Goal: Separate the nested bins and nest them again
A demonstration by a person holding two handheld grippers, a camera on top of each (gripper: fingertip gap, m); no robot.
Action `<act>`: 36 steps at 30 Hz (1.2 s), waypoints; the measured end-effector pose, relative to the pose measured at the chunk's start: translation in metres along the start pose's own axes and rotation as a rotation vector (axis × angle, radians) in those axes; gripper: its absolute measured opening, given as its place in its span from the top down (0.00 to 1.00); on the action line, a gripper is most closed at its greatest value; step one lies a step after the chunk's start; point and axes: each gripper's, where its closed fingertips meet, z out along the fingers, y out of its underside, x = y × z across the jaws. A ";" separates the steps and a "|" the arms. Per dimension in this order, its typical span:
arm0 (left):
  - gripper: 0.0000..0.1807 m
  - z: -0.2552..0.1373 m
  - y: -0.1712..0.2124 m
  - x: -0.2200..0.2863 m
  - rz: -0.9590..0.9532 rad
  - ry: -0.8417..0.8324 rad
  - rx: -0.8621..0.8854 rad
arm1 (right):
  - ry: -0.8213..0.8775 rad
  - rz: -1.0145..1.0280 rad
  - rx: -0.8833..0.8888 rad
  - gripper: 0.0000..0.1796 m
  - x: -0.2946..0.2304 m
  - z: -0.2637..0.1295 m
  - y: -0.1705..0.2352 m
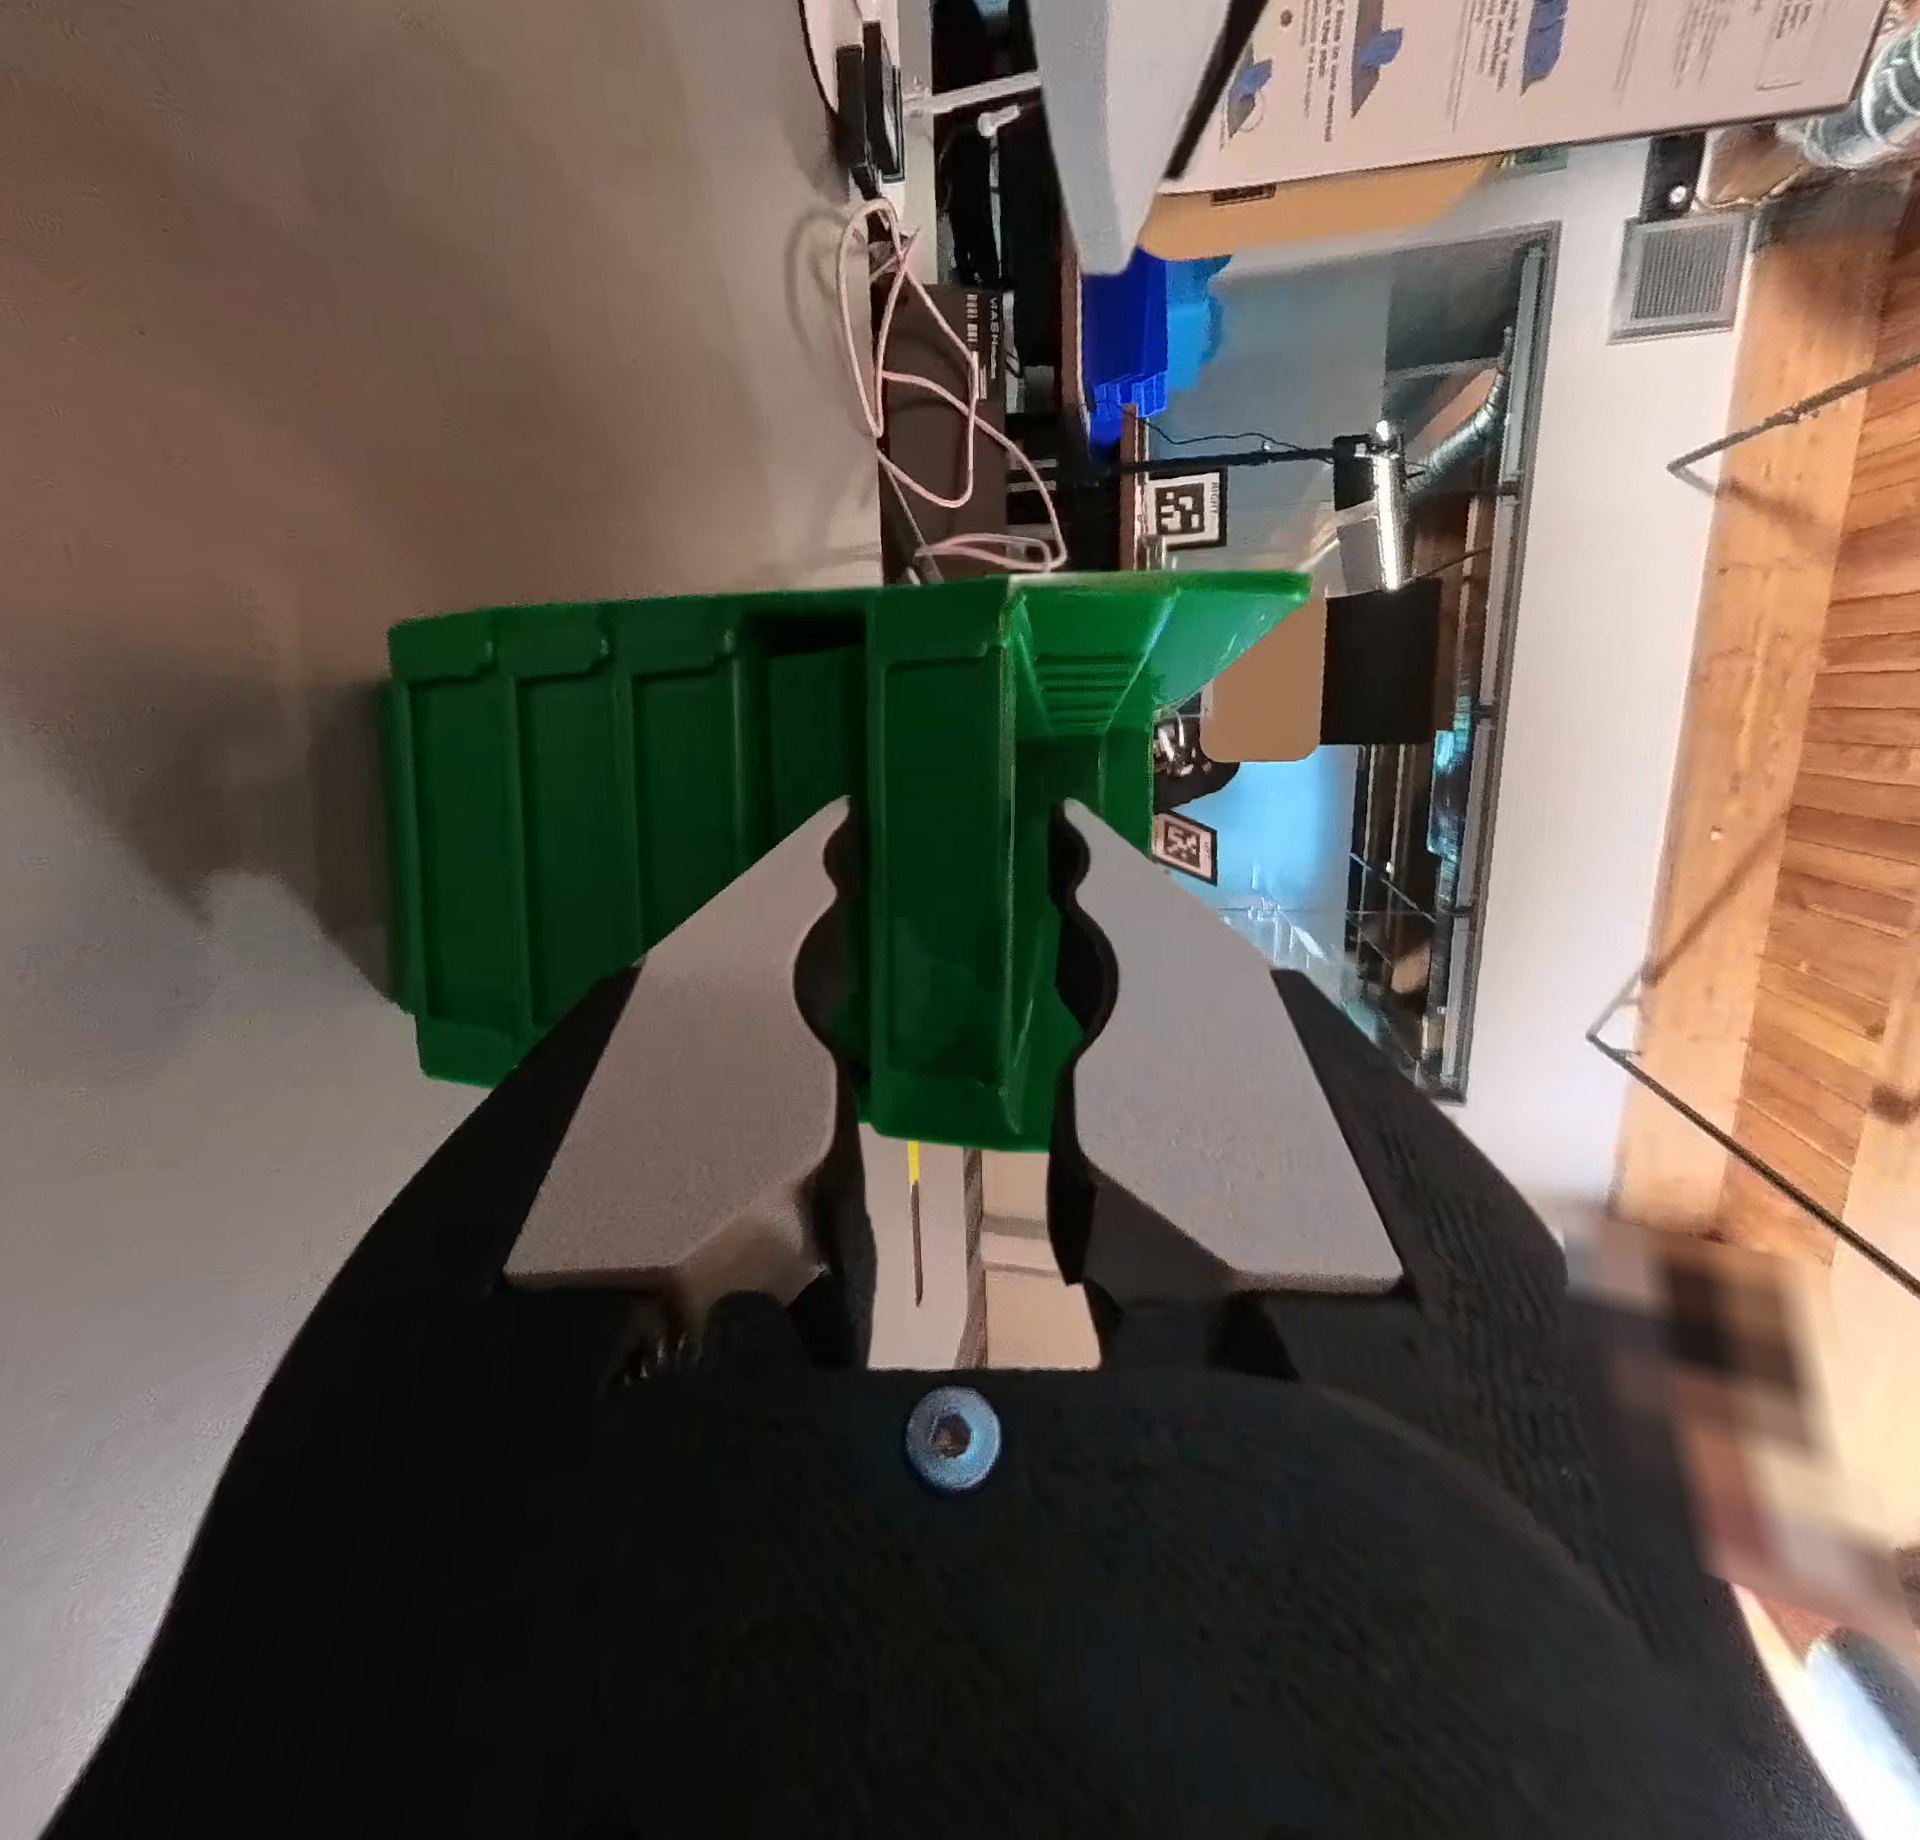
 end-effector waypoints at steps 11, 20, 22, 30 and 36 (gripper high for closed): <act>0.89 0.001 0.004 0.004 0.014 0.022 -0.028 | -0.017 -0.026 -0.035 0.85 0.004 0.001 -0.001; 0.89 0.004 0.005 0.011 0.025 0.038 -0.035 | 0.265 -0.066 0.030 0.89 0.078 -0.018 -0.004; 0.89 0.004 0.005 0.012 0.031 0.040 -0.035 | 0.357 -0.112 0.030 0.92 0.096 -0.021 -0.002; 0.90 0.002 -0.001 0.012 0.043 0.033 -0.018 | 0.424 -0.143 0.036 0.95 0.126 -0.023 0.002; 0.90 -0.001 -0.003 0.009 0.040 0.027 -0.009 | 0.191 -0.029 0.054 0.92 0.100 -0.027 -0.005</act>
